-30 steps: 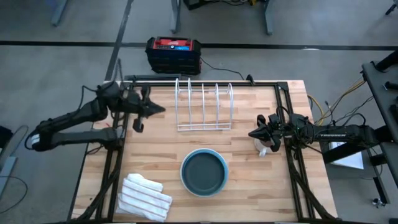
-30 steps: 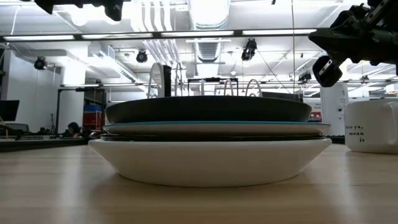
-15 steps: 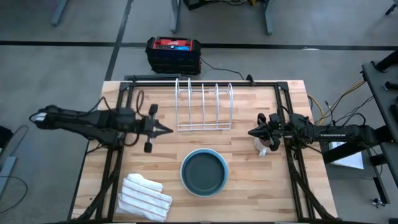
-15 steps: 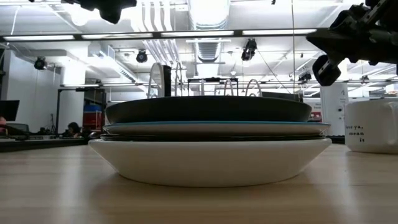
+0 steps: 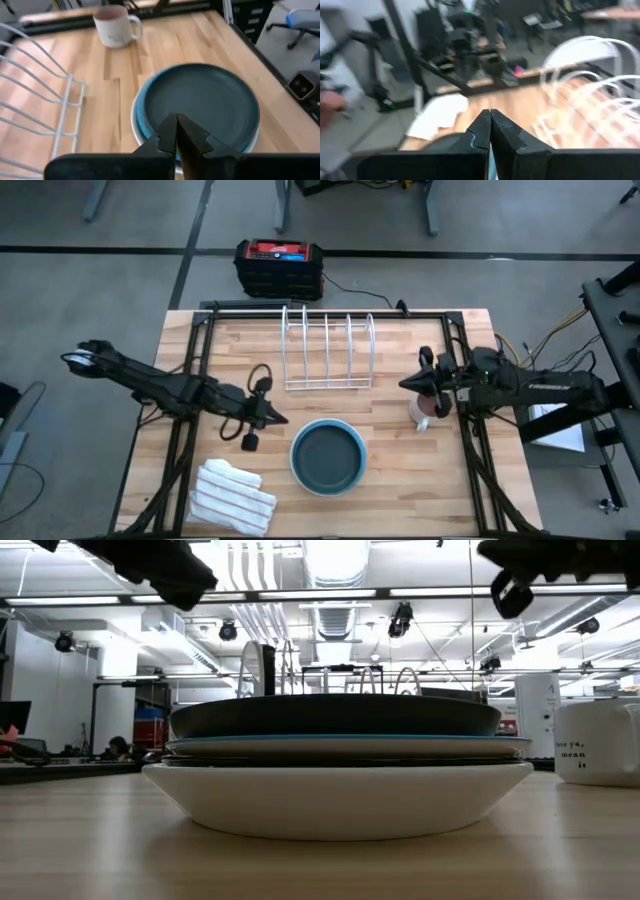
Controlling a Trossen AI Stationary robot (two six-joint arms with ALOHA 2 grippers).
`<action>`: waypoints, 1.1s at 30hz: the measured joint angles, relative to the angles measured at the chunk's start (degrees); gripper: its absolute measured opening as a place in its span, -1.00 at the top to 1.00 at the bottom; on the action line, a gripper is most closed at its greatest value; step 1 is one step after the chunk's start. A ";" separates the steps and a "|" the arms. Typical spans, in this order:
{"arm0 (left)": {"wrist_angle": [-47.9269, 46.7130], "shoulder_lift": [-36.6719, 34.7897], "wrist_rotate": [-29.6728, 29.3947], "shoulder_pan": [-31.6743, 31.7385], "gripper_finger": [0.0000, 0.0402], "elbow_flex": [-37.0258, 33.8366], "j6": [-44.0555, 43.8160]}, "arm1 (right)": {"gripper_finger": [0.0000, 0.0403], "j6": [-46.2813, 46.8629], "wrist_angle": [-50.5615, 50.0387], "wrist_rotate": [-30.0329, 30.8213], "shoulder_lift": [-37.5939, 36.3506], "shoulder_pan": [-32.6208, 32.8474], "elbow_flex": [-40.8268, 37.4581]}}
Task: Sort dishes
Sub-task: Put the black plate in the dish rack
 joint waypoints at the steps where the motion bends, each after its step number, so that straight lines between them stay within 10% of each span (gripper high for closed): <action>1: 0.16 0.91 0.04 -0.22 1.00 0.00 -0.42 | 1.00 -0.66 -2.63 0.94 1.39 0.13 2.48; 24: -11.41 0.21 -9.08 -1.96 1.00 0.00 -10.87 | 0.97 -7.55 -18.51 1.96 30.92 6.06 25.41; 33: -10.87 4.97 -7.37 -2.68 1.00 0.00 -13.58 | 0.67 -3.36 -26.96 12.22 40.58 12.43 31.71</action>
